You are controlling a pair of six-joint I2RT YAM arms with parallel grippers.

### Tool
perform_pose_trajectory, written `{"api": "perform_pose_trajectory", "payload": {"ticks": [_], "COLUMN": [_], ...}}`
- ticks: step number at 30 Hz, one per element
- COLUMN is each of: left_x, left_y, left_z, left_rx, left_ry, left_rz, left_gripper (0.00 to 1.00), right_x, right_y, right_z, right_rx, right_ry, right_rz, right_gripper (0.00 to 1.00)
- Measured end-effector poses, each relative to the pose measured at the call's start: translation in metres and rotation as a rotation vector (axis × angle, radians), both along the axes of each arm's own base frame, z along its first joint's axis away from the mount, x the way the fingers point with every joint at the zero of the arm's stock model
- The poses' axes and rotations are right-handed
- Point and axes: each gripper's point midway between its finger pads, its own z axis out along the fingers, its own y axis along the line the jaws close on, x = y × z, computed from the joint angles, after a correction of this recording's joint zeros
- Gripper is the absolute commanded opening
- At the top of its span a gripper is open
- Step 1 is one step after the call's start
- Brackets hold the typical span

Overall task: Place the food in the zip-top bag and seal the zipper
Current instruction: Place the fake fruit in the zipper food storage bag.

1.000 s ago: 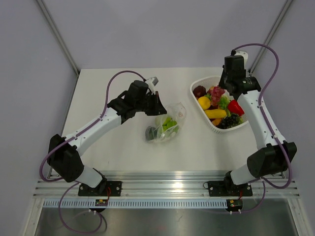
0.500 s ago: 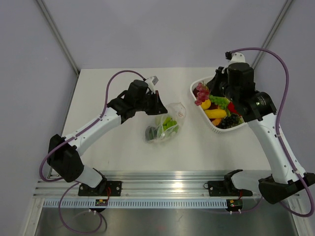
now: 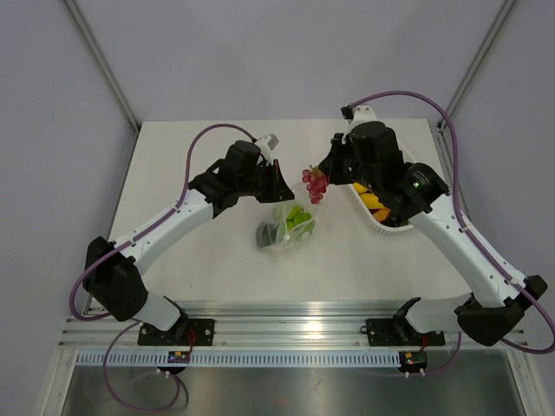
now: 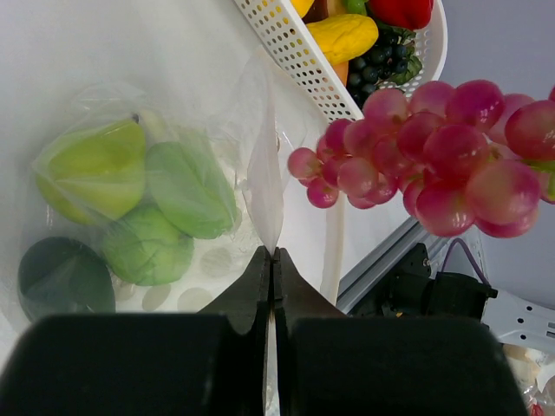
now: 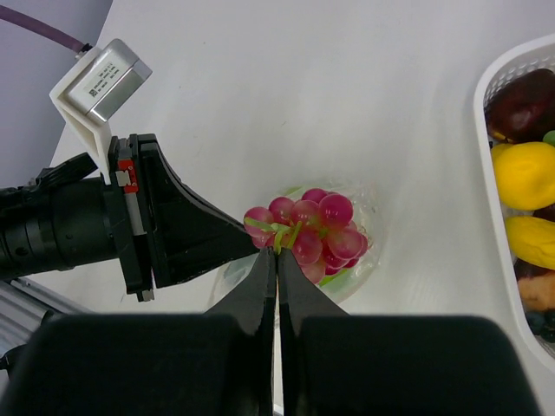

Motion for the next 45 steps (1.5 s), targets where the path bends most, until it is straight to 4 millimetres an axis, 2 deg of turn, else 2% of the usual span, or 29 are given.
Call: {"api": "perform_pose_trajectory", "payload": {"ticks": [14, 17, 22, 25, 34, 40, 45], "left_x": [-0.001, -0.001, -0.002, -0.002, -0.003, -0.004, -0.004], "left_y": [0.001, 0.002, 0.008, 0.012, 0.014, 0.013, 0.013], "left_z": [0.007, 0.007, 0.006, 0.009, 0.016, 0.016, 0.016], "left_rx": [-0.022, -0.029, -0.04, -0.047, -0.07, -0.072, -0.073], "left_ry": [-0.007, -0.004, -0.007, -0.012, -0.033, -0.031, -0.031], "left_rz": [0.004, 0.012, 0.026, 0.036, 0.035, 0.029, 0.029], "left_gripper": [0.0, 0.0, 0.0, 0.0, 0.0, 0.0, 0.0], "right_x": [-0.002, -0.003, -0.01, -0.013, -0.013, -0.022, -0.029], "right_y": [0.022, 0.026, 0.023, 0.021, 0.025, 0.044, 0.053], "right_z": [-0.018, -0.034, -0.076, -0.09, -0.096, -0.107, -0.102], "right_rx": [-0.011, -0.017, -0.059, -0.076, -0.075, -0.096, -0.092], "right_ry": [0.024, 0.047, 0.127, 0.157, 0.172, 0.194, 0.181], "right_rz": [0.01, 0.012, 0.001, -0.005, -0.003, 0.042, 0.065], "right_gripper": [0.0, 0.0, 0.0, 0.0, 0.0, 0.0, 0.0]}}
